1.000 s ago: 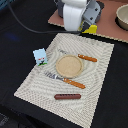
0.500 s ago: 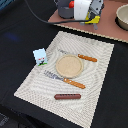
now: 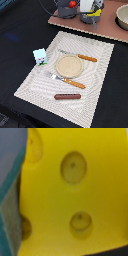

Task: Interact with the objects in diverse but meaningful ways.

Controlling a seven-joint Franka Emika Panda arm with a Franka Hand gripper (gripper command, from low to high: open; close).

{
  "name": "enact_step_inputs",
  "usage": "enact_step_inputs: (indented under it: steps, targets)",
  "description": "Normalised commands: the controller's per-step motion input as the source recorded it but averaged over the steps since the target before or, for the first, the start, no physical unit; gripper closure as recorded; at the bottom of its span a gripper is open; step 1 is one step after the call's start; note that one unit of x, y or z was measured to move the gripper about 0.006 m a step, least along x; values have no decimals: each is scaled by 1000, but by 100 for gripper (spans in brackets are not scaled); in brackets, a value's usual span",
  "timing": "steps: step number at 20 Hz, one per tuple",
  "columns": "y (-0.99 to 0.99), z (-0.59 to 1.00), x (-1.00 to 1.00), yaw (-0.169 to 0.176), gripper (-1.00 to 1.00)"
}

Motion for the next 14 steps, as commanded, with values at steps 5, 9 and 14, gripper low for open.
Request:
enact_step_inputs:
  steps: [5, 9, 14]
  targets:
    - [697, 93, 105, 0, 100]
    - [280, 182, 206, 0, 100]
    - [268, 15, 225, 0, 100]
